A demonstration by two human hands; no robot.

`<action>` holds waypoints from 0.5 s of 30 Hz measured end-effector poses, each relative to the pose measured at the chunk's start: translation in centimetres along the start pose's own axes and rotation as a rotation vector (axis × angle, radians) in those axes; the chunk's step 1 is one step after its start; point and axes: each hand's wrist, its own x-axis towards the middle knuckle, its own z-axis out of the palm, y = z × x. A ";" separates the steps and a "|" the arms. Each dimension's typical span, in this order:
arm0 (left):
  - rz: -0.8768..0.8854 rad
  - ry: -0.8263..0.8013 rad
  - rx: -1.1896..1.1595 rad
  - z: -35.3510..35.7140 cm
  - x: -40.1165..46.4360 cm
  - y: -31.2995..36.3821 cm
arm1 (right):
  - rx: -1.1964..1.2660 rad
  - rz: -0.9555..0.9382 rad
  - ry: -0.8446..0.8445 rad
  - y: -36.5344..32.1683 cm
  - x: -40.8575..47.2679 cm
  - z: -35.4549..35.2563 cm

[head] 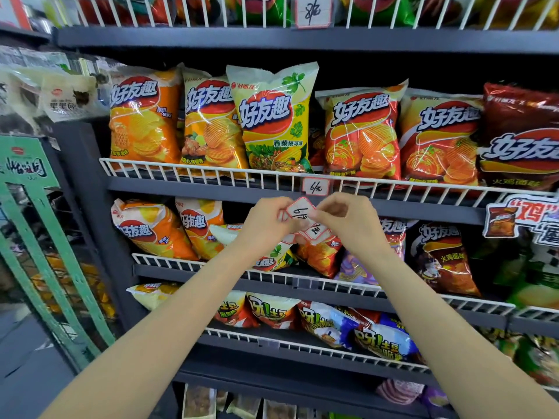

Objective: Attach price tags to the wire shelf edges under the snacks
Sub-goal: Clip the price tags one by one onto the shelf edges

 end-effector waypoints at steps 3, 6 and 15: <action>-0.026 -0.054 -0.045 0.7 -1.2 -0.9 | 0.016 0.035 0.026 1.2 -1.4 0.6; -0.098 -0.114 -0.107 1.6 -2.4 -2.2 | 0.007 0.081 -0.010 2.9 -2.8 1.3; -0.228 -0.104 -0.002 6.1 -3.5 -9.6 | -0.032 0.208 -0.004 9.3 -5.1 4.0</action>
